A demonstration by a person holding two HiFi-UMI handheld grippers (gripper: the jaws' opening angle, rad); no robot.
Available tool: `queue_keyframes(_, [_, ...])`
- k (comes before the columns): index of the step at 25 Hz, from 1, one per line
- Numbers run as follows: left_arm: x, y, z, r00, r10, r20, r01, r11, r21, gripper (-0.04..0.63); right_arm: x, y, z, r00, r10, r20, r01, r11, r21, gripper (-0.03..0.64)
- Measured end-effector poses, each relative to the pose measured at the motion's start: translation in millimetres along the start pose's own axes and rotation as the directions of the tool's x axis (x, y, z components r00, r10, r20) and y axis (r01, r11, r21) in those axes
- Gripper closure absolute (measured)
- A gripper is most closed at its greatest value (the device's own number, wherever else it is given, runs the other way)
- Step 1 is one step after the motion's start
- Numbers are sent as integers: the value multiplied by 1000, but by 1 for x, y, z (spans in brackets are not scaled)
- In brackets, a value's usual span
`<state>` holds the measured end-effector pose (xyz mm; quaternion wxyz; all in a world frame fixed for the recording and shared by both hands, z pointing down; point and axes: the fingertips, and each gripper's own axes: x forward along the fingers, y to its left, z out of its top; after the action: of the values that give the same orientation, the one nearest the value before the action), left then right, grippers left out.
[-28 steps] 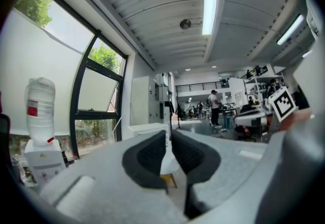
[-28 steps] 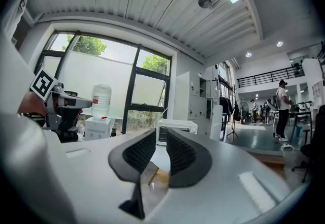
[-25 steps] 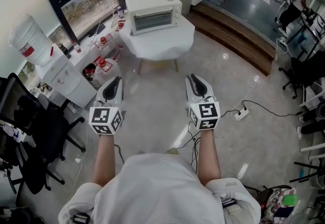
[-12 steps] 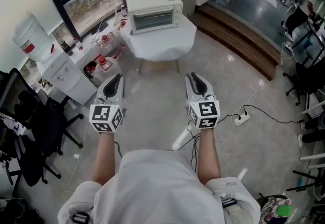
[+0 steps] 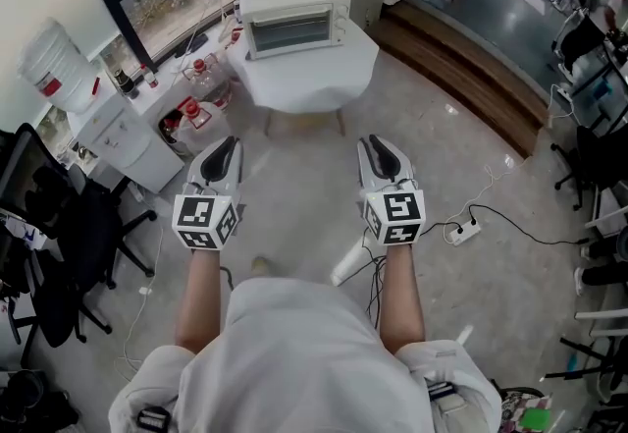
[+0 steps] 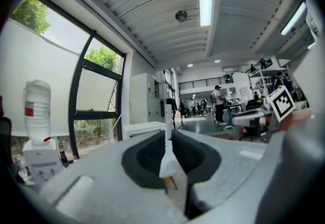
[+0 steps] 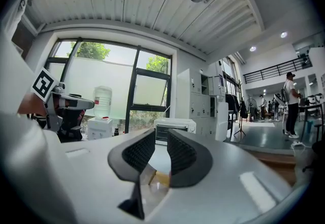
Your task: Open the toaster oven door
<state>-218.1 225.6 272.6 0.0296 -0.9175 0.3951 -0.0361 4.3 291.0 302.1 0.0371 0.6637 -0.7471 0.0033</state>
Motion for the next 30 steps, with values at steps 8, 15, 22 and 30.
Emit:
queue_keyframes(8, [34,20,-2,1000,1,6,-1,1000,-8,555,35,-16,-5,1000,-7,-5,7,1000,11,557])
queue_keyframes(15, [82,54,-14,1000,-16,1,16,999,-36,555,86,-29,-11,999,-15,-38,15,1000,6,557])
queue_keyframes(22, [140,111,-21,999,-49,-11,49,997,-54,555,165,-27,-6,998,-19,-59,18,1000,-3,557])
queue_keyframes(30, [205,180,-26,996,-88,-28,86,993,-76,555,258,-28,4,997,-40,-73,41,999,16,557])
